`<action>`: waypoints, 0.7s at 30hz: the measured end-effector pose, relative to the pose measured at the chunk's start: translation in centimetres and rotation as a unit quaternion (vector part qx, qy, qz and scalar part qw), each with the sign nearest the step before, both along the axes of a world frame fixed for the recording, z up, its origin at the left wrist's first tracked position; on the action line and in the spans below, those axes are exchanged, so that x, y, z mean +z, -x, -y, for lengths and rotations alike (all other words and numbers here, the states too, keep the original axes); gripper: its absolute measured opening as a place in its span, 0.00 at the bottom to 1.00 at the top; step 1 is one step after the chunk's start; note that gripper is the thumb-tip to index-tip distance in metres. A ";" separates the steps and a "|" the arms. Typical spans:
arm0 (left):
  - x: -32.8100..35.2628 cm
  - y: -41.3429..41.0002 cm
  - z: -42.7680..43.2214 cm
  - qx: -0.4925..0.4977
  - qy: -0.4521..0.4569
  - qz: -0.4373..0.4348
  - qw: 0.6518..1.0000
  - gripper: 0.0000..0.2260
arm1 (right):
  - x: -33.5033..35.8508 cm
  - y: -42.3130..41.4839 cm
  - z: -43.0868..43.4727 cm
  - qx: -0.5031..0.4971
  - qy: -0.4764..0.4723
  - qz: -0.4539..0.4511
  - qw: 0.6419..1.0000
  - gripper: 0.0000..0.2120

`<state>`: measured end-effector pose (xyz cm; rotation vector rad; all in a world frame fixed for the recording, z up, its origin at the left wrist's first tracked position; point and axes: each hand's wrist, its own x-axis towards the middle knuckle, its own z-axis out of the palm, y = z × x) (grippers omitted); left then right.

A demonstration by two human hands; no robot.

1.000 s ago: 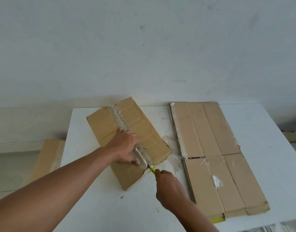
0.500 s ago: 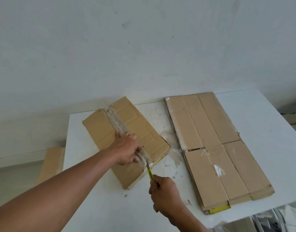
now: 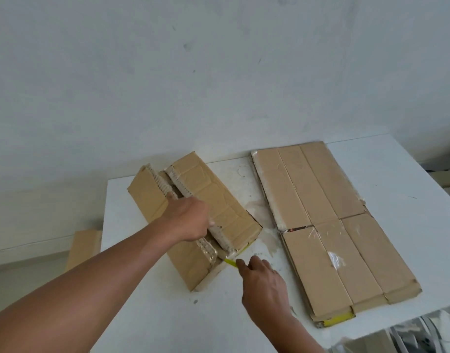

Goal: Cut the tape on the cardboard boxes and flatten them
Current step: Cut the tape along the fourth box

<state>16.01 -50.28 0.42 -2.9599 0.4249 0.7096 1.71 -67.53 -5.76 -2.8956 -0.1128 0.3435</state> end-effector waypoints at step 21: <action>-3.1 -1.6 4.5 -0.266 -0.039 -0.119 0.956 0.51 | 0.7 -1.6 3.0 0.063 0.037 0.026 0.997 0.28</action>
